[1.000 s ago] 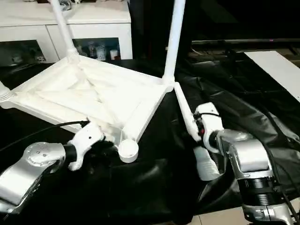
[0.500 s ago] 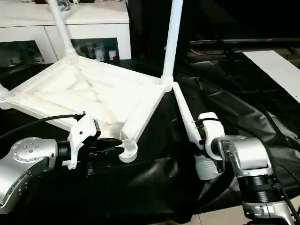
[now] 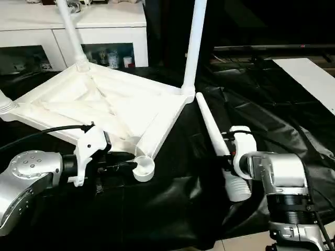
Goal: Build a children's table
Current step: Pick table leg
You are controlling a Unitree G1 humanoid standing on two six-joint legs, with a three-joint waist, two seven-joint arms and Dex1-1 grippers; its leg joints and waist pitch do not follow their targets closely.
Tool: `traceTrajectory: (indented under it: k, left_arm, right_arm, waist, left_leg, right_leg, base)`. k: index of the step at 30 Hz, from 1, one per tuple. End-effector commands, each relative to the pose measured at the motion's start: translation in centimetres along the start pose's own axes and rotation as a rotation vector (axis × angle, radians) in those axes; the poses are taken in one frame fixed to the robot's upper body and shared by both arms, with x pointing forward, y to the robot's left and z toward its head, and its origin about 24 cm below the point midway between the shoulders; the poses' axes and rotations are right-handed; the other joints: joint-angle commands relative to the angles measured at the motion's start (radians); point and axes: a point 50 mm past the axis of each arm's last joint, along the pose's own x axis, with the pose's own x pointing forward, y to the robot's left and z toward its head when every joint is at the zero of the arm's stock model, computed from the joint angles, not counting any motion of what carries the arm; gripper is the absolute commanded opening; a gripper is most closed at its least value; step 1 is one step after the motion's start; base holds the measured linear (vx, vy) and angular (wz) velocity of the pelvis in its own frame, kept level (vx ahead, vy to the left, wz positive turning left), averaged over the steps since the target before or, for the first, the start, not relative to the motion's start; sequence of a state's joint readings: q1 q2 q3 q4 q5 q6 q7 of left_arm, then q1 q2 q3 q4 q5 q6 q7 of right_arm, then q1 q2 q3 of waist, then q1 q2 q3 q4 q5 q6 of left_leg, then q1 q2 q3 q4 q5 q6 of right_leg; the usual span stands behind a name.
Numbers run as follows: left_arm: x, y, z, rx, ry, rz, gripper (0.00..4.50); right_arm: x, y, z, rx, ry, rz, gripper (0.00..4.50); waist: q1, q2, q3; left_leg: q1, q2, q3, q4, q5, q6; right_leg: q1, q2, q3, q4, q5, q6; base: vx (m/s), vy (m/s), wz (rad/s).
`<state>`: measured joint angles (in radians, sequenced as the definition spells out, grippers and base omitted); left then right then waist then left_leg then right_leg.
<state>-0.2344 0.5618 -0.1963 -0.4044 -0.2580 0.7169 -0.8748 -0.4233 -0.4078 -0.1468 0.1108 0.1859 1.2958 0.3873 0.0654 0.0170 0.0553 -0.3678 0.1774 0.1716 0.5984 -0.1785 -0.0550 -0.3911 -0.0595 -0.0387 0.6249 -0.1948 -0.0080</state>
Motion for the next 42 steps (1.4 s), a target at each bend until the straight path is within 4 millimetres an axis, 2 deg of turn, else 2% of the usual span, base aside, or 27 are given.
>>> traceTrajectory:
  k: [1,2,4,6,7,8,10,11,13,14,17,18,19,20,21,22,24,26,28,30,31,32,33,34,35,38,42]
  left_arm:
    - [0.1,0.3,0.1,0.028,0.008,0.022,1.17]
    - [0.2,0.3,0.1,0.03,0.008,0.025,1.17]
    - [0.4,0.4,0.1,0.025,-0.009,0.034,1.17]
    - [0.6,0.6,0.3,0.018,-0.04,0.059,1.17]
    - [0.8,0.9,0.5,0.017,-0.077,0.098,1.17]
    - [0.9,1.1,0.6,0.027,-0.109,0.137,1.44]
    - [1.1,1.9,0.6,0.015,-0.146,0.238,1.51]
    - [1.2,2.3,0.5,0.009,-0.146,0.287,1.56]
    - [1.3,2.6,0.4,0.002,-0.166,0.329,1.86]
    - [1.4,2.8,0.2,-0.011,-0.163,0.355,1.86]
    - [1.7,3.1,0.2,-0.013,-0.16,0.385,2.11]
    - [1.9,3.4,0.3,-0.028,-0.162,0.403,2.11]
    - [2.1,3.5,0.5,-0.071,-0.163,0.4,2.34]
    - [2.1,3.5,0.6,-0.085,-0.174,0.392,2.34]
    - [2.5,3.3,2.0,-0.164,-0.285,0.34,2.36]
    - [2.5,3.1,2.9,-0.189,-0.356,0.323,2.38]
    - [2.7,2.8,4.5,-0.213,-0.457,0.299,2.62]
    - [2.9,2.7,5.5,-0.237,-0.501,0.287,2.77]
    - [3.2,2.8,7.3,-0.3,-0.592,0.255,3.0]
    - [3.3,2.9,8.4,-0.336,-0.628,0.216,3.1]
    - [3.2,3.2,8.9,-0.353,-0.641,0.207,3.15]
    - [3.0,3.6,9.8,-0.392,-0.689,0.166,3.25]
    - [3.0,3.6,9.8,-0.393,-0.691,0.164,3.36]
    - [2.6,3.7,10.9,-0.455,-0.752,0.089,3.46]
    - [2.4,3.8,11.5,-0.473,-0.775,0.055,3.46]
    - [2.5,3.9,12.2,-0.498,-0.774,0.025,3.69]
    - [3.0,3.9,12.7,-0.518,-0.752,-0.011,3.97]
  right_arm:
    - [0.7,-0.6,-1.9,0.059,0.089,-0.017,2.04]
    - [0.8,-0.6,-2.0,0.062,0.09,-0.019,2.02]
    - [0.9,-0.7,-2.1,0.075,0.084,-0.022,1.98]
    - [0.8,-0.7,-2.1,0.098,0.065,-0.015,1.82]
    - [0.7,-0.8,-1.9,0.114,0.042,-0.006,1.82]
    - [0.7,-0.8,-1.8,0.111,0.019,-0.003,1.82]
    - [0.2,-0.8,-1.0,0.128,-0.054,0.02,1.82]
    - [0.0,-0.9,-0.7,0.137,-0.095,0.028,1.82]
    - [-0.6,-1.2,0.3,0.168,-0.198,0.028,1.82]
    - [-0.9,-1.6,0.7,0.183,-0.246,0.008,1.82]
    - [-1.9,-2.1,2.2,0.213,-0.439,0.003,1.82]
    - [-3.0,-2.0,3.5,0.217,-0.621,0.042,1.82]
    - [-3.9,-1.8,4.3,0.22,-0.744,0.089,1.82]
    - [-4.1,-1.7,4.5,0.222,-0.767,0.103,1.82]
    - [-5.6,-1.1,5.4,0.251,-0.901,0.222,1.82]
    - [-6.2,-0.6,5.7,0.258,-0.94,0.288,1.82]
    - [-7.4,0.5,6.3,0.249,-1.003,0.429,1.82]
    - [-8.1,1.3,6.5,0.227,-1.031,0.524,1.81]
    - [-9.0,2.9,6.7,0.167,-1.05,0.677,1.81]
    - [-9.4,3.9,6.6,0.135,-1.051,0.766,1.81]
    - [-9.5,4.6,6.5,0.111,-1.04,0.808,1.81]
    - [-9.5,5.4,6.4,0.073,-1.018,0.851,1.81]
    - [-9.5,5.5,6.4,0.071,-1.017,0.852,1.81]
    - [-9.4,6.3,6.3,0.039,-0.998,0.89,1.81]
    - [-9.3,6.7,6.3,0.027,-0.99,0.905,1.81]
    - [-9.2,7.4,6.3,0.015,-0.973,0.941,1.81]
    - [-8.9,8.6,6.0,-0.039,-0.911,1.008,1.81]
  waist:
    - [0.001,0.007,-0.057]
    - [0.002,0.014,-0.056]
    - [0.0,0.011,-0.055]
    - [0.0,0.015,-0.055]
    - [0.0,0.013,-0.057]
    - [-0.001,0.014,-0.056]
    - [-0.002,0.013,-0.057]
    - [-0.003,0.016,-0.058]
    - [-0.006,0.011,-0.058]
    - [-0.01,0.01,-0.058]
    - [-0.012,0.01,-0.061]
    - [-0.011,0.01,-0.062]
    - [-0.009,0.011,-0.064]
    - [-0.007,0.012,-0.066]
    - [-0.004,0.009,-0.066]
    - [-0.001,0.007,-0.068]
    - [0.005,0.011,-0.072]
    - [0.006,0.011,-0.072]
    - [0.007,0.01,-0.073]
    - [0.012,0.012,-0.074]
    - [0.015,0.005,-0.075]
    - [0.017,0.007,-0.072]
    - [0.018,0.005,-0.072]
    - [0.019,0.0,-0.069]
    - [0.025,0.001,-0.07]
    - [0.031,0.003,-0.07]
    - [0.037,-0.002,-0.072]
  left_leg:
    - [0.017,0.033,-0.015,-0.071,-0.259,-0.059]
    - [0.019,0.033,-0.016,-0.071,-0.273,-0.062]
    - [0.022,0.033,-0.017,-0.072,-0.292,-0.066]
    - [0.021,0.034,-0.017,-0.074,-0.295,-0.068]
    - [0.023,0.034,-0.018,-0.073,-0.299,-0.069]
    - [0.022,0.034,-0.018,-0.073,-0.305,-0.066]
    - [0.02,0.034,-0.018,-0.073,-0.305,-0.063]
    - [0.021,0.033,-0.019,-0.072,-0.308,-0.063]
    - [0.017,0.032,-0.02,-0.073,-0.308,-0.057]
    - [0.015,0.031,-0.021,-0.074,-0.303,-0.054]
    - [0.016,0.03,-0.019,-0.071,-0.282,-0.044]
    - [0.013,0.031,-0.017,-0.069,-0.272,-0.036]
    - [0.013,0.031,-0.015,-0.067,-0.262,-0.028]
    - [0.008,0.033,-0.015,-0.067,-0.23,-0.016]
    - [0.004,0.032,-0.012,-0.065,-0.197,-0.002]
    - [0.003,0.03,-0.011,-0.063,-0.184,0.006]
    - [-0.001,0.032,-0.01,-0.059,-0.14,0.027]
    - [-0.007,0.032,-0.012,-0.058,-0.108,0.05]
    - [-0.003,0.031,-0.008,-0.053,-0.116,0.054]
    - [-0.007,0.03,-0.009,-0.052,-0.098,0.059]
    - [-0.009,0.031,-0.009,-0.051,-0.088,0.062]
    - [-0.008,0.03,-0.009,-0.052,-0.095,0.058]
    - [-0.007,0.028,-0.007,-0.05,-0.099,0.054]
    - [-0.009,0.028,-0.009,-0.054,-0.11,0.048]
    - [-0.005,0.026,-0.006,-0.05,-0.11,0.039]
    - [-0.007,0.028,-0.008,-0.052,-0.102,0.034]
    - [-0.01,0.029,-0.009,-0.053,-0.08,0.034]
  right_leg:
    - [0.032,-0.06,0.041,-0.09,-0.299,-0.158]
    - [0.031,-0.062,0.04,-0.092,-0.319,-0.155]
    - [0.03,-0.061,0.04,-0.095,-0.337,-0.15]
    - [0.031,-0.062,0.041,-0.094,-0.335,-0.151]
    - [0.032,-0.062,0.039,-0.095,-0.337,-0.151]
    - [0.032,-0.062,0.04,-0.097,-0.34,-0.15]
    - [0.034,-0.062,0.04,-0.099,-0.34,-0.145]
    - [0.034,-0.062,0.039,-0.099,-0.342,-0.141]
    - [0.036,-0.063,0.037,-0.102,-0.361,-0.127]
    - [0.037,-0.064,0.036,-0.103,-0.379,-0.12]
    - [0.033,-0.064,0.036,-0.104,-0.382,-0.118]
    - [0.031,-0.066,0.038,-0.105,-0.381,-0.115]
    - [0.03,-0.066,0.037,-0.104,-0.374,-0.111]
    - [0.033,-0.066,0.038,-0.099,-0.331,-0.12]
    - [0.037,-0.067,0.038,-0.093,-0.287,-0.14]
    - [0.038,-0.066,0.038,-0.093,-0.269,-0.148]
    - [0.042,-0.064,0.036,-0.084,-0.201,-0.177]
    - [0.043,-0.062,0.033,-0.079,-0.144,-0.189]
    - [0.043,-0.061,0.034,-0.081,-0.152,-0.196]
    - [0.043,-0.06,0.032,-0.08,-0.152,-0.199]
    - [0.043,-0.061,0.031,-0.081,-0.148,-0.195]
    - [0.041,-0.06,0.031,-0.083,-0.171,-0.187]
    - [0.041,-0.06,0.03,-0.083,-0.185,-0.185]
    - [0.041,-0.062,0.03,-0.088,-0.221,-0.175]
    - [0.038,-0.064,0.031,-0.09,-0.248,-0.173]
    - [0.036,-0.061,0.031,-0.089,-0.25,-0.153]
    - [0.04,-0.063,0.032,-0.087,-0.231,-0.133]
  base:
    - [0.0,0.0,0.0]
    - [0.0,0.0,0.0]
    - [0.0,0.0,0.0]
    - [0.0,0.0,0.0]
    - [0.0,0.0,0.0]
    - [0.0,0.0,0.0]
    - [0.0,0.0,0.0]
    - [0.0,0.0,0.0]
    - [0.0,0.0,0.0]
    - [0.0,0.0,0.0]
    - [0.0,0.0,0.0]
    - [0.0,0.0,0.0]
    - [0.0,0.0,0.0]
    - [0.0,0.0,0.0]
    - [0.0,0.0,0.0]
    - [0.0,0.0,0.0]
    - [0.0,0.0,0.0]
    - [0.0,0.0,0.0]
    - [0.0,0.0,0.0]
    - [0.0,0.0,0.0]
    - [0.0,0.0,0.0]
    - [0.0,0.0,0.0]
    - [0.0,0.0,0.0]
    - [0.0,0.0,0.0]
    - [0.0,0.0,0.0]
    - [0.0,0.0,0.0]
    - [0.0,0.0,0.0]
